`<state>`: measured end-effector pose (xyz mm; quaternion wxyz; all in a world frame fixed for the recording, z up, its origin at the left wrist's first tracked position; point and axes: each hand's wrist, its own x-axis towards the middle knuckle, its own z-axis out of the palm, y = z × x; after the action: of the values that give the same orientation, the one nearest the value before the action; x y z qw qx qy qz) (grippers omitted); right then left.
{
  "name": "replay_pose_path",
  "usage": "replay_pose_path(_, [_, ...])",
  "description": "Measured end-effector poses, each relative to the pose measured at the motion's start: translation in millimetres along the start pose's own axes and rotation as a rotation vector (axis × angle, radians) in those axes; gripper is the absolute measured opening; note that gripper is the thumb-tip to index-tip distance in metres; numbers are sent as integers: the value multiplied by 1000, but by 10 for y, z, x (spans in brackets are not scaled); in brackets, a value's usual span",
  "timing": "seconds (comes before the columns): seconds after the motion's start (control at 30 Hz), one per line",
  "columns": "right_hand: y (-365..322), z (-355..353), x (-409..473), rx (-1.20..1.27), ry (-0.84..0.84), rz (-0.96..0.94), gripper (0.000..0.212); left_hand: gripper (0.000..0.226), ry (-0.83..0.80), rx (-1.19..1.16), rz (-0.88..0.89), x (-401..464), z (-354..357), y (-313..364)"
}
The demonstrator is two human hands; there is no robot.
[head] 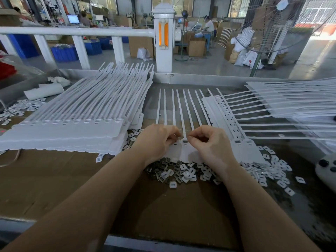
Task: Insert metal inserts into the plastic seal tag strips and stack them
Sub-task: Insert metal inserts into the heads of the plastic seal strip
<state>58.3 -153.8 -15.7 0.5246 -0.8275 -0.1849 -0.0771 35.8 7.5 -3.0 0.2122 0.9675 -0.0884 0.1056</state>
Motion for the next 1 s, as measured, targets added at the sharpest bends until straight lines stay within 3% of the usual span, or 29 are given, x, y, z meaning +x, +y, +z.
replay_pose_path(0.13, [2, -1, 1, -3, 5, 3, 4, 31, -19, 44, 11, -46, 5, -23])
replay_pose_path(0.33, [4, 11, 2, -4, 6, 8, 3, 34, 2, -237, -96, -54, 4, -77])
replay_pose_path(0.43, [5, 2, 4, -6, 6, 7, 3, 36, 18, -271, -101, -57, 15, -93])
replay_pose_path(0.67, [9, -5, -8, -3, 5, 7, 4, 29, 85, -208, -100, -41, 33, -52])
replay_pose_path(1.0, [6, 2, -1, -6, 6, -1, 4, 27, -6, 1, -53, -38, -15, 35])
